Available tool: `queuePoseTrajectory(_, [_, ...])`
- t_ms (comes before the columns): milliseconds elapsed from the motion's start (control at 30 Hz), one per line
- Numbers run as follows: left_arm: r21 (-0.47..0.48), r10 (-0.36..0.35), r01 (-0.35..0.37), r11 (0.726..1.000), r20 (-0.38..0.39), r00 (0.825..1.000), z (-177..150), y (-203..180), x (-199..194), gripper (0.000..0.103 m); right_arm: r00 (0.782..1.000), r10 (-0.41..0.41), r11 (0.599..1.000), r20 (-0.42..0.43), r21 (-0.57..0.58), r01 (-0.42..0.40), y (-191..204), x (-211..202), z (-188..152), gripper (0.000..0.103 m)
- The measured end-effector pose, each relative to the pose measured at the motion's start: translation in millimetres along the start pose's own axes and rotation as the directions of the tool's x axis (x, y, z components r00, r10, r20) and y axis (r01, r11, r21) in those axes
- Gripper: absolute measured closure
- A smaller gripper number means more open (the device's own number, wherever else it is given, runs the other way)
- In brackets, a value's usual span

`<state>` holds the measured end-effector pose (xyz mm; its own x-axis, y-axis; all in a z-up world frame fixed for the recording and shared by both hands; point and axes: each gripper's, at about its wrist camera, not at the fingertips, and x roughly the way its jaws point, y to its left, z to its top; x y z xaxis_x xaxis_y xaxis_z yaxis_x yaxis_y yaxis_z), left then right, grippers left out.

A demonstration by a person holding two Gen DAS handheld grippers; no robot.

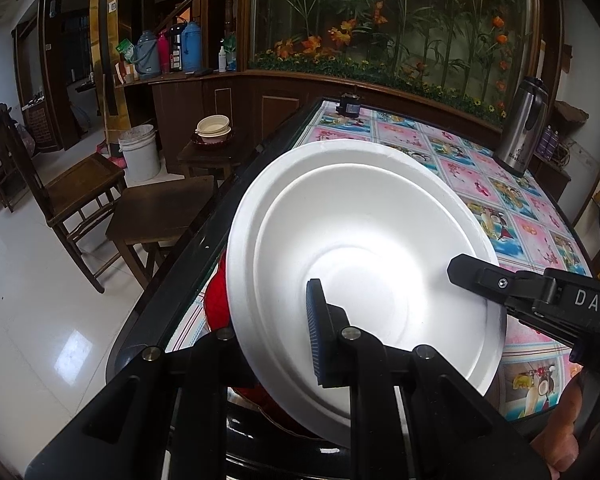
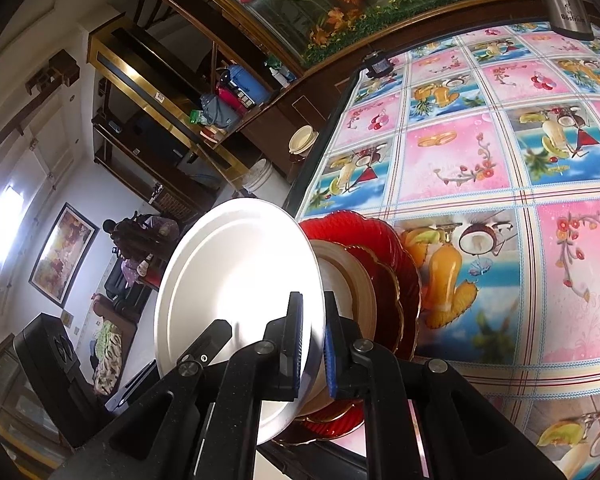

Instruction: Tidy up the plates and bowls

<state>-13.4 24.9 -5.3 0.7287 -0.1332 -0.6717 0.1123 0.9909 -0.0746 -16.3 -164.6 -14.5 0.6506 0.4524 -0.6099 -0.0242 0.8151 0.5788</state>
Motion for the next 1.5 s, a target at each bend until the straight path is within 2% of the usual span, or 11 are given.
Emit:
queuePoseTrajectory(533, [0.021, 0.014, -0.013, 1.000, -0.005, 1.000, -2, -4, 0, 0.088, 1.000, 0.010, 1.000, -0.012, 0.018, -0.010, -7, 3, -3, 0.092])
queuePoseTrajectory(633, [0.028, 0.017, -0.017, 0.999, 0.000, 1.000, -3, -7, -1, 0.080, 1.000, 0.008, 1.000, -0.011, 0.012, -0.008, -7, 2, -3, 0.092])
queuePoseTrajectory(667, [0.036, 0.024, -0.024, 0.999, 0.007, 1.000, -3, -9, -2, 0.073, 1.000, 0.008, 1.000, -0.012, 0.009, -0.008, -6, 2, -3, 0.091])
queuePoseTrajectory(700, [0.044, 0.031, -0.031, 0.999, 0.016, 0.999, -4, -10, -3, 0.060, 1.000, 0.009, 1.000, -0.013, 0.005, -0.009, -6, 2, -3, 0.089])
queuePoseTrajectory(733, [0.051, 0.038, -0.039, 0.998, 0.025, 0.999, -4, -11, -5, 0.052, 1.000, 0.006, 1.000, -0.013, 0.000, -0.006, -5, 2, -3, 0.088])
queuePoseTrajectory(767, [0.062, 0.046, -0.049, 0.997, 0.042, 0.998, -4, -13, -8, 0.037, 1.000, 0.002, 1.000, -0.012, -0.008, -0.002, -4, 1, -4, 0.083])
queuePoseTrajectory(800, [0.067, 0.050, -0.053, 0.996, 0.054, 0.997, -4, -13, -10, 0.029, 1.000, -0.002, 1.000, -0.009, -0.017, 0.001, -3, 1, -4, 0.077])
queuePoseTrajectory(1067, [0.068, 0.103, -0.114, 0.991, 0.148, 0.984, 0, -14, -33, 0.025, 0.996, -0.007, 0.998, 0.090, -0.054, 0.012, -7, -28, 3, 0.070])
queuePoseTrajectory(1400, [0.062, 0.129, -0.148, 0.987, 0.242, 0.962, 11, -24, -63, 0.019, 0.979, -0.061, 0.996, 0.197, 0.071, 0.048, -65, -70, 26, 0.067])
queuePoseTrajectory(1500, [0.070, 0.124, -0.147, 0.987, 0.257, 0.958, 15, -31, -69, 0.018, 0.970, -0.077, 0.992, 0.231, 0.117, 0.051, -86, -86, 31, 0.059])
